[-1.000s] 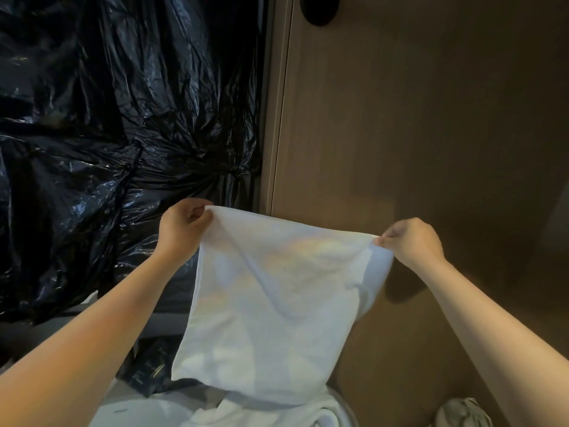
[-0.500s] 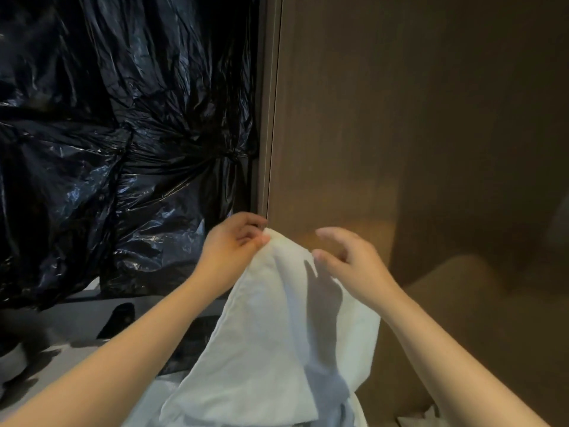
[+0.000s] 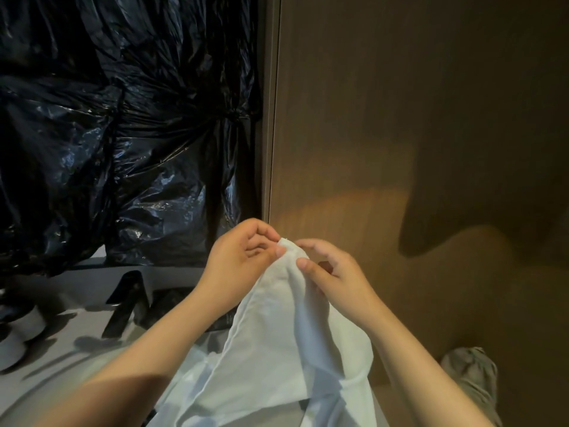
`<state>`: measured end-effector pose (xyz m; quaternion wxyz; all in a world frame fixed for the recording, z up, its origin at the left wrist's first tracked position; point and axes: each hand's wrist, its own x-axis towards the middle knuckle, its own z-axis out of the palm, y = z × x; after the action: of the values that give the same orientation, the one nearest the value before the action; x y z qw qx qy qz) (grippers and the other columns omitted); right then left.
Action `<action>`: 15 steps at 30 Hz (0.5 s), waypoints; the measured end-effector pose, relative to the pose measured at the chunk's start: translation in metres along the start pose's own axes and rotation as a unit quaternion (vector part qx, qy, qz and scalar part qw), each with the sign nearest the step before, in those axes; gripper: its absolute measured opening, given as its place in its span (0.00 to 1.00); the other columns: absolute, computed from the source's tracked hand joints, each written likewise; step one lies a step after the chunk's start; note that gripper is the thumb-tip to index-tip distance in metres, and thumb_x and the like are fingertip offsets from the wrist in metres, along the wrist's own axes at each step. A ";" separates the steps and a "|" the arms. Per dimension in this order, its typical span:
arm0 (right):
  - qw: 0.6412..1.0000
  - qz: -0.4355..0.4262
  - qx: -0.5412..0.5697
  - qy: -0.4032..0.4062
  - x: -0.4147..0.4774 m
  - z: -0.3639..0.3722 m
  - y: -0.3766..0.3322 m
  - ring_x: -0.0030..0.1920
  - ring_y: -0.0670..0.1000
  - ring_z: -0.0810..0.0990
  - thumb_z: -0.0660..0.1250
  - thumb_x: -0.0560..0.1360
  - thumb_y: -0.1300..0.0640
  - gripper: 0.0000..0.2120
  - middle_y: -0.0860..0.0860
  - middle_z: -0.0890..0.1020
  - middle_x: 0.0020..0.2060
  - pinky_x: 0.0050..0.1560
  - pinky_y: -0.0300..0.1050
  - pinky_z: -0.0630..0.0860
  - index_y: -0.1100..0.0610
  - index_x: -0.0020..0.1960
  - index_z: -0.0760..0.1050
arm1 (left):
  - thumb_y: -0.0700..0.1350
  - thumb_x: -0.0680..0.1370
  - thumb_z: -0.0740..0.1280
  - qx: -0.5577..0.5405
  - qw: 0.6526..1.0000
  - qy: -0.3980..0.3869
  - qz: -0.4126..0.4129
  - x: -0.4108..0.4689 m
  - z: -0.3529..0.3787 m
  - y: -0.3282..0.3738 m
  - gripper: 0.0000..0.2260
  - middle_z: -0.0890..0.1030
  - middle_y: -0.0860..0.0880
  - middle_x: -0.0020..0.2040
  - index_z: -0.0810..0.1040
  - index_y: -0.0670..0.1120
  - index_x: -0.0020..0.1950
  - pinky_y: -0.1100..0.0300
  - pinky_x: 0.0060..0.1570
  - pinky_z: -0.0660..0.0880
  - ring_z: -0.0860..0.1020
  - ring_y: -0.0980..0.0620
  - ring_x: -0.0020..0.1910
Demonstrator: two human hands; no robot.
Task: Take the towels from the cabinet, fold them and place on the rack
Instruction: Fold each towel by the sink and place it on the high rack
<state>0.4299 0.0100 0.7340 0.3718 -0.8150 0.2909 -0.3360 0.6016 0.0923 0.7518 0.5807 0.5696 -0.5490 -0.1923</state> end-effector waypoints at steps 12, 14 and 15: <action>0.999 0.000 0.012 0.034 -0.009 0.006 -0.004 0.39 0.40 0.76 0.64 0.80 0.53 0.04 0.43 0.80 0.40 0.38 0.31 0.71 0.50 0.48 0.78 | 0.42 0.70 0.76 0.021 0.998 0.010 -0.054 -0.025 0.001 -0.018 0.08 0.84 0.52 0.37 0.79 0.50 0.44 0.64 0.41 0.80 0.82 0.56 0.38; 0.999 -0.013 0.011 0.028 -0.010 0.006 -0.008 0.40 0.43 0.77 0.66 0.79 0.50 0.04 0.43 0.81 0.41 0.39 0.36 0.72 0.47 0.48 0.79 | 0.42 0.71 0.76 0.010 0.999 0.010 -0.039 -0.026 0.003 -0.016 0.07 0.84 0.51 0.38 0.79 0.49 0.44 0.62 0.43 0.80 0.82 0.54 0.38; 0.999 -0.020 0.007 0.029 -0.009 0.006 -0.010 0.39 0.43 0.77 0.67 0.78 0.49 0.04 0.43 0.81 0.40 0.38 0.36 0.71 0.47 0.47 0.79 | 0.41 0.71 0.76 0.007 0.999 0.007 -0.034 -0.026 0.004 -0.015 0.07 0.84 0.50 0.38 0.80 0.49 0.44 0.62 0.43 0.81 0.82 0.54 0.39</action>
<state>0.4313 0.0250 0.7362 0.3626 -0.8077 0.2828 -0.3690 0.5961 0.1085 0.7273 0.5738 0.5929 -0.5267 -0.2043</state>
